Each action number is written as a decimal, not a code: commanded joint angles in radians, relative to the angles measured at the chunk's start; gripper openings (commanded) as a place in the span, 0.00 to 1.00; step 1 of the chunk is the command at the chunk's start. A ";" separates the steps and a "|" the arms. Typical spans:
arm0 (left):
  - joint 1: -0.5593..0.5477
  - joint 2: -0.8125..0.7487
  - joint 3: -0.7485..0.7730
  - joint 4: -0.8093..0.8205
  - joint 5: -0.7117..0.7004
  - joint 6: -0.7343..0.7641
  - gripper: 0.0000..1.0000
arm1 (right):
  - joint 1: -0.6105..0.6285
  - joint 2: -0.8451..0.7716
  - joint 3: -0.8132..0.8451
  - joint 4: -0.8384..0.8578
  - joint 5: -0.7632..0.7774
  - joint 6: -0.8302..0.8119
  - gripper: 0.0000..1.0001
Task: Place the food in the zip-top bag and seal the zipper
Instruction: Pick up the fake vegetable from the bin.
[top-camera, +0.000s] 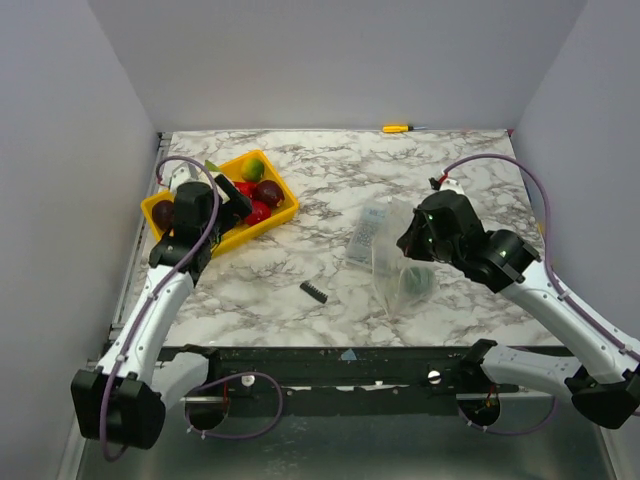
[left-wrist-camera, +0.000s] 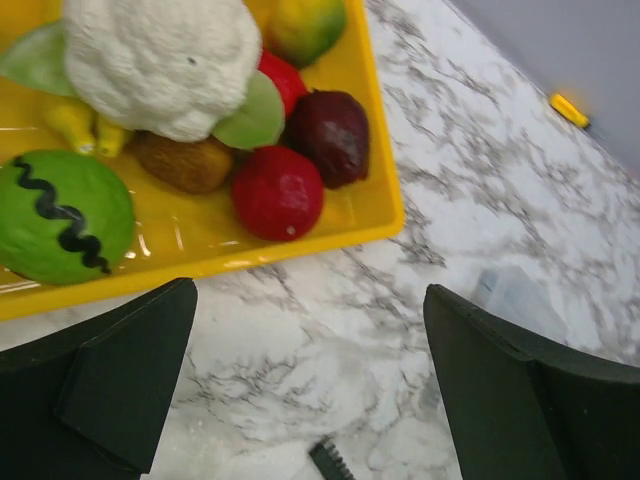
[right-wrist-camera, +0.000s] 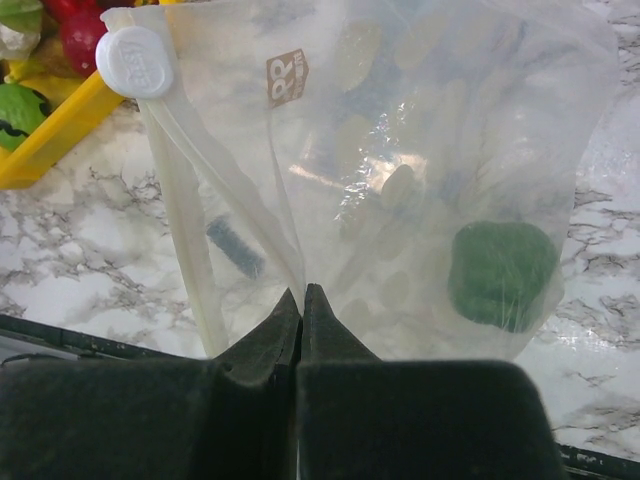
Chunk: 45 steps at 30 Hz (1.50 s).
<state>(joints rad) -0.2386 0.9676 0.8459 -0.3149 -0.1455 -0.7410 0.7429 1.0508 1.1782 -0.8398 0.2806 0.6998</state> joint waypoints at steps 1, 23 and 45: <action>0.165 0.160 0.123 -0.065 0.013 -0.041 0.98 | 0.001 0.008 0.000 -0.025 0.038 -0.028 0.00; 0.299 0.923 0.781 -0.406 -0.005 0.055 0.99 | 0.001 0.017 -0.006 -0.023 0.079 -0.068 0.00; 0.253 0.870 0.655 -0.357 -0.101 0.102 0.36 | 0.002 0.006 -0.009 -0.020 0.073 -0.054 0.00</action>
<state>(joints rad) 0.0189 1.8683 1.5501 -0.6060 -0.2356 -0.6571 0.7429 1.0687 1.1767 -0.8574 0.3359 0.6460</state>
